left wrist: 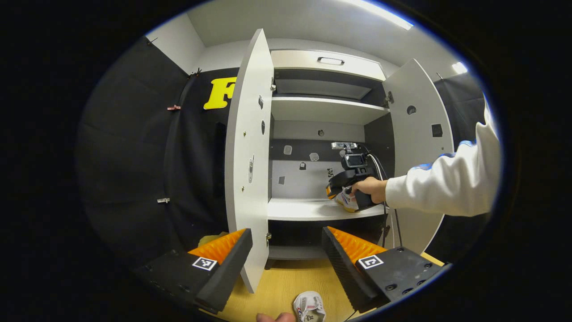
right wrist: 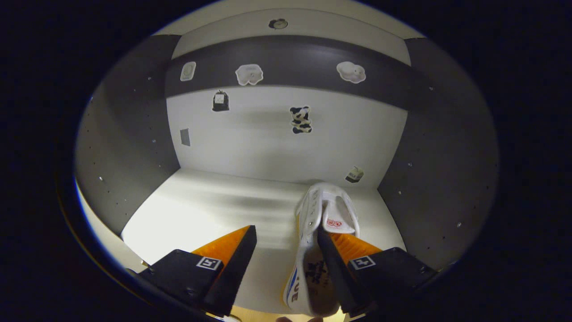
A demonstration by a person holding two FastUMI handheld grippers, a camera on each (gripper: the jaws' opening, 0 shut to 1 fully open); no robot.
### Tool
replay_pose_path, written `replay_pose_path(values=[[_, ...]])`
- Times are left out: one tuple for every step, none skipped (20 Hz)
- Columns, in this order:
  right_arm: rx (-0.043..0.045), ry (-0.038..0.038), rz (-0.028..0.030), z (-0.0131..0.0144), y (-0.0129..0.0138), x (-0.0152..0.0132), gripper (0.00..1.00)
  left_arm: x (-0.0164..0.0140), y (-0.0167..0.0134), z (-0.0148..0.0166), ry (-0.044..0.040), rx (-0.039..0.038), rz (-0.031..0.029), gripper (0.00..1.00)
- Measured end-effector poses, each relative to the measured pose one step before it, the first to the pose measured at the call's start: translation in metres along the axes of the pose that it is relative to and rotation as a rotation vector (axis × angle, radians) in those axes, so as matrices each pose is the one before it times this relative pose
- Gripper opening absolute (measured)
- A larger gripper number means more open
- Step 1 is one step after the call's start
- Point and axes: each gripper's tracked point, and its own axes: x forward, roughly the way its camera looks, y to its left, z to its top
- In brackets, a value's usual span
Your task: Grab one shoe with the right hand and put it into the shoe cabinet, grab the other shoe with the left hand and put it into the shoe cabinet; then close the right door with the right hand and the left door with the left hand.
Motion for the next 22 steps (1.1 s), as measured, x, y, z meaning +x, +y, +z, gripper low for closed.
replay_pose_path(values=[[0.02492,-0.02948,0.00994,0.00340,0.00034,-0.01134,0.95,-0.00116,-0.00155,0.00001,0.00186,-0.00314,-0.00343,0.98],[0.01882,-0.02925,0.00775,0.00352,-0.00078,-0.01085,0.97,-0.00059,-0.00088,0.00010,0.00025,-0.00241,-0.00231,0.96],[0.00885,-0.03904,0.00200,0.00455,-0.00222,-0.01077,0.97,-0.00076,-0.00131,0.00069,-0.00159,-0.00094,-0.00420,0.98],[0.00316,-0.03014,0.00167,0.00293,-0.00304,-0.01158,0.97,-0.00145,-0.00003,0.00068,-0.00217,0.00080,-0.00321,0.98],[0.00551,-0.02735,0.00354,0.00316,-0.00129,-0.01255,0.98,-0.00110,-0.00022,0.00070,-0.00190,0.00321,-0.00021,0.98],[0.01058,-0.02886,0.00174,0.00339,-0.00154,-0.01477,0.98,-0.00131,-0.00013,-0.00073,-0.00204,0.00296,0.00081,0.98],[0.01042,-0.02360,0.00776,0.00417,-0.00021,-0.01562,0.99,-0.00082,0.00003,-0.00083,0.00092,-0.00113,-0.00136,0.98],[0.00706,-0.03164,0.00319,0.00462,0.00008,-0.01770,0.98,-0.00062,-0.00006,-0.00335,0.00474,-0.00494,-0.00038,0.96],[-0.00435,-0.02443,0.01025,0.00422,0.00210,-0.01916,0.99,-0.00102,0.00118,-0.00403,0.00817,-0.00556,0.00142,0.96],[-0.01003,-0.02777,0.00928,0.00262,0.00225,-0.02214,0.98,-0.00079,0.00239,-0.00465,0.00778,-0.00244,0.00740,0.98],[-0.00816,-0.02646,0.01049,0.00256,0.00281,-0.02423,0.97,-0.00096,0.00299,-0.00462,0.00367,0.00050,0.00759,0.98],[0.00013,-0.02642,0.00997,0.00286,0.00400,-0.02482,0.98,-0.00093,0.00149,-0.00526,0.00103,0.00579,0.00472,0.98],[0.00184,-0.02177,0.00856,0.00183,0.00414,-0.02374,0.98,-0.00132,0.00118,-0.00640,0.00280,0.01163,0.00172,0.98],[0.00277,-0.01756,0.00632,0.00145,0.00140,-0.02492,0.98,-0.00029,0.00011,-0.00940,0.00801,0.01616,-0.00153,0.98],[-0.00126,-0.01243,0.00489,0.00162,0.00039,-0.02153,0.97,-0.00073,-0.00192,-0.01089,0.01265,0.01785,-0.00749,0.98],[0.00689,-0.00800,0.00940,-0.00026,0.00295,-0.01899,0.97,-0.00099,-0.00395,-0.01277,0.01581,0.01826,-0.01383,0.98],[0.00718,-0.00276,0.00781,-0.00122,0.00183,-0.01740,0.97,-0.00038,-0.00420,-0.01142,0.01539,0.00872,-0.01077,0.98],[-0.00266,-0.00740,0.00406,-0.00014,-0.00027,-0.01458,0.97,-0.00005,-0.00591,-0.01376,0.01982,0.00793,-0.01084,0.98],[-0.00883,-0.00438,-0.00509,0.00079,-0.00386,-0.01042,0.97,-0.00036,-0.00692,-0.01334,0.01755,0.00720,-0.01440,0.99],[-0.00257,-0.00484,-0.00325,0.00109,-0.00347,-0.01233,0.98,0.00044,-0.00727,-0.01356,0.01526,0.00889,-0.01532,0.98],[0.00609,0.00302,0.00167,-0.00036,-0.00207,-0.01081,0.98,0.00114,-0.00855,-0.01609,0.02422,0.00803,-0.01726,0.97],[0.00623,0.00372,0.00318,-0.00014,-0.00131,-0.01050,0.98,0.00178,-0.00704,-0.01898,0.03103,0.00689,-0.01405,0.95]])
